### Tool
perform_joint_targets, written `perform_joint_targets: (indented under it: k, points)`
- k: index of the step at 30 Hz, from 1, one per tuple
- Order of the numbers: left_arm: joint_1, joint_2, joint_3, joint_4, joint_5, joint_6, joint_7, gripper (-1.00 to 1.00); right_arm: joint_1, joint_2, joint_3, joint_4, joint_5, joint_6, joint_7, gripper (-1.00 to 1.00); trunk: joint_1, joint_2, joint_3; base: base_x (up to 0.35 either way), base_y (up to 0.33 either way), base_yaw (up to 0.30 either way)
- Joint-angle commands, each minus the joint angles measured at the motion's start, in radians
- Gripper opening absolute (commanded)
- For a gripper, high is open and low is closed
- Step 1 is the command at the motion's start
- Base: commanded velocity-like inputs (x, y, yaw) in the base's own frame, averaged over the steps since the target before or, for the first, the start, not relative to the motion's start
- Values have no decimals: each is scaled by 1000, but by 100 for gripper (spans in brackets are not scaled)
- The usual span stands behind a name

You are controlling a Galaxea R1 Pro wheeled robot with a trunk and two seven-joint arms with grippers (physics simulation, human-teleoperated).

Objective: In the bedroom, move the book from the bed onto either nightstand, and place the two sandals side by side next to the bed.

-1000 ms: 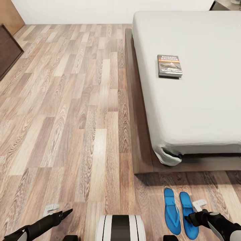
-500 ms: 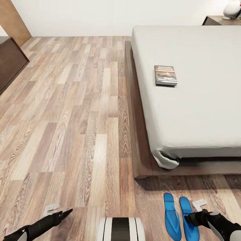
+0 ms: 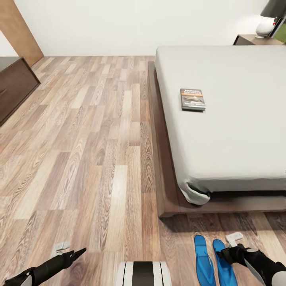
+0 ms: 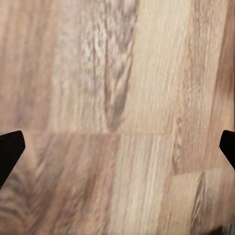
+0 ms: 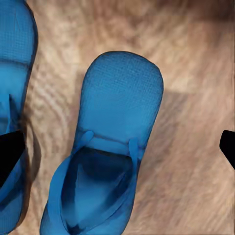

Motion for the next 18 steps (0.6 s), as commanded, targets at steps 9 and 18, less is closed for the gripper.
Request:
perform_joint_targets:
  k: [9,18]
  points:
    - [0,0,-1,0,4,5,-3,100,0,-8,4,-148,-22,8,17,100,-4,2,34,0,0,0]
    - [0,1,0,0,4,5,-3,100,0,-13,-11,-141,-143,9,274,100,-8,4,69,0,0,0]
